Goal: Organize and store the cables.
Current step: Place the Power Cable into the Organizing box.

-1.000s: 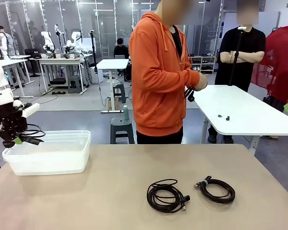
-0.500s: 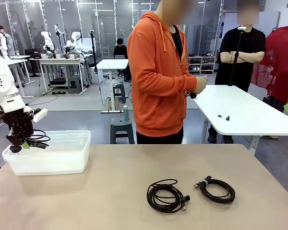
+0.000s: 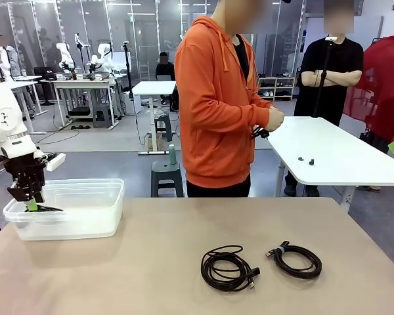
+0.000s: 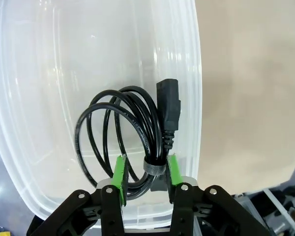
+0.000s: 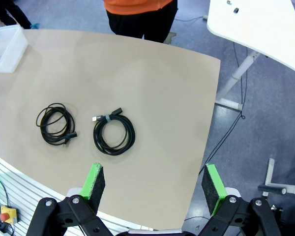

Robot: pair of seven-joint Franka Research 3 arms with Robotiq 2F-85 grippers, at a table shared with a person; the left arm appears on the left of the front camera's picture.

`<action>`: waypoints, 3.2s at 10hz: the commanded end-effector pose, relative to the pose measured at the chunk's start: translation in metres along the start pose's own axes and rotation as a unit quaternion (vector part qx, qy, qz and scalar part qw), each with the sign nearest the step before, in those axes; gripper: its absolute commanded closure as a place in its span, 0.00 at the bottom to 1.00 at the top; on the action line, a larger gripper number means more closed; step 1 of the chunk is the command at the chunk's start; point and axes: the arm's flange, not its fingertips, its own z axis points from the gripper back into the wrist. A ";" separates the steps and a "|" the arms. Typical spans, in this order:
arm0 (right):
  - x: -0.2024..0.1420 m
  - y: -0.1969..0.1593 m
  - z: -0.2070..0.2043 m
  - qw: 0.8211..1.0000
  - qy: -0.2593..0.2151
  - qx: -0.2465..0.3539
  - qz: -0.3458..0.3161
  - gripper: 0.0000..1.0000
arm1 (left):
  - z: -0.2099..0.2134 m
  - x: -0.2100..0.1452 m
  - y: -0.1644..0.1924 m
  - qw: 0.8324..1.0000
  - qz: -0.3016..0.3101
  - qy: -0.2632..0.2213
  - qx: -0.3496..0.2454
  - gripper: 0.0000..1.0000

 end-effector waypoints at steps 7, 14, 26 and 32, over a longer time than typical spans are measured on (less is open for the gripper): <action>0.000 0.001 0.000 1.000 -0.002 0.001 0.001 0.00 | 0.013 -0.002 -0.003 1.000 0.014 0.006 0.007 0.29; 0.000 0.001 0.000 1.000 -0.002 0.001 0.001 0.00 | 0.013 -0.002 -0.003 1.000 0.014 0.006 0.007 0.29; 0.000 0.001 0.000 1.000 -0.002 0.001 0.001 0.00 | 0.095 0.028 -0.052 0.995 0.081 -0.051 -0.004 0.29; 0.000 0.001 0.000 1.000 -0.002 0.001 0.001 0.00 | 0.120 0.032 -0.161 0.985 0.125 -0.106 0.047 0.29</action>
